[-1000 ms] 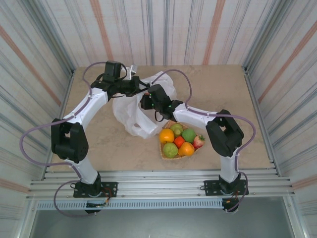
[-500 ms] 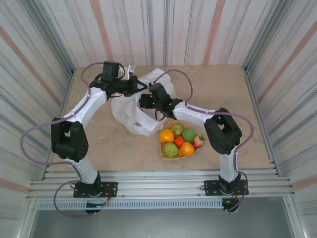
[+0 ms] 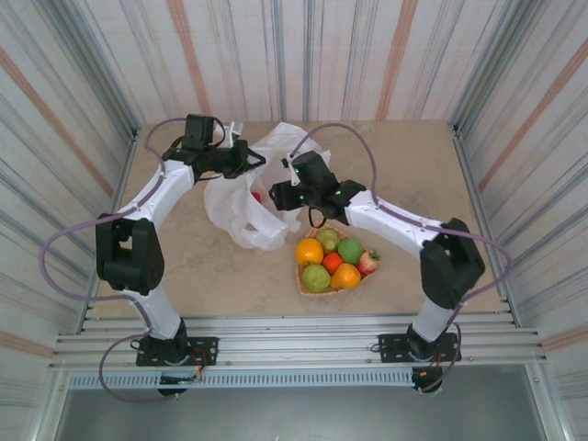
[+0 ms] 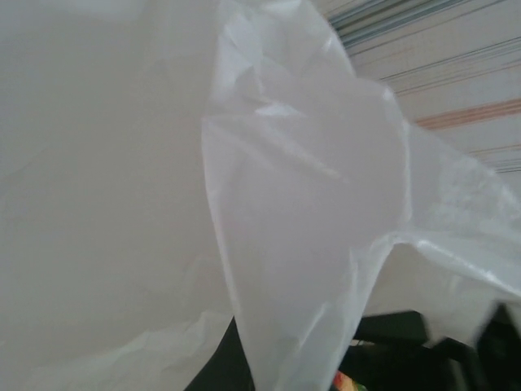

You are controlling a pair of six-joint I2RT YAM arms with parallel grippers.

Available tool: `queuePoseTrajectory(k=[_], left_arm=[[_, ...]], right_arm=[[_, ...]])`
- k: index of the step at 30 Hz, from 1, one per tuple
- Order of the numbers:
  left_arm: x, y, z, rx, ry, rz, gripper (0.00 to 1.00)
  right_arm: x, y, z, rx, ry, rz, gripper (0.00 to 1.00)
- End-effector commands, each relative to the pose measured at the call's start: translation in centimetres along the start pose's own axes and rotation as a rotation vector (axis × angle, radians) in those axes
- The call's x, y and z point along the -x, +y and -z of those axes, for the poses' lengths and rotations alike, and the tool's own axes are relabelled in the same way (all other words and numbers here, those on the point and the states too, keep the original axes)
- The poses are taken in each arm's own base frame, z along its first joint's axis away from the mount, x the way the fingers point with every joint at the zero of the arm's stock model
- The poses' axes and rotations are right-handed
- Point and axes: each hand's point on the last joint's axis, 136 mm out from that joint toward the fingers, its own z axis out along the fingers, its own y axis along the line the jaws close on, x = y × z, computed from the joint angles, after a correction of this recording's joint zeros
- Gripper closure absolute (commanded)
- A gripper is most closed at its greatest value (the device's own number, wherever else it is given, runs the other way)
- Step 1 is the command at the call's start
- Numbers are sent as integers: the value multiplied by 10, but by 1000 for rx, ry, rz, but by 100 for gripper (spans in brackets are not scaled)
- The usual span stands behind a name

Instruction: Place the fruits into the plastic bag

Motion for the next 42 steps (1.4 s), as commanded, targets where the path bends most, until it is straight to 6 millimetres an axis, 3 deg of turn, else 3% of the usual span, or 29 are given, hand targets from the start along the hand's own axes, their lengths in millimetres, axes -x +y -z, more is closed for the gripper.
queuePoseTrajectory(k=[1, 3, 8, 12, 16, 20, 24, 34, 42], left_arm=[[-5, 9, -3, 30, 16, -28, 99], [-6, 10, -4, 48, 17, -54, 99], [-6, 8, -4, 51, 19, -84, 99], [-6, 5, -3, 43, 19, -97, 99], [-5, -3, 1, 26, 19, -120, 99], [-5, -3, 2, 27, 19, -122, 99], [-5, -2, 0, 29, 23, -115, 99], [-6, 0, 0, 35, 26, -103, 99], [-5, -2, 1, 30, 24, -101, 99]], right_arm=[[-25, -13, 31, -45, 89, 94, 25], [-32, -11, 45, -25, 91, 112, 24], [-46, 23, 68, 216, 91, 158, 15], [-53, 37, 87, 307, 83, 166, 12], [-72, 13, 105, 168, 147, 172, 13], [-107, -8, 117, 24, 269, 182, 11], [-129, -9, 107, -37, 355, 210, 7], [-147, -2, 61, -129, 451, 240, 2], [-158, -3, 41, -221, 496, 331, 2]])
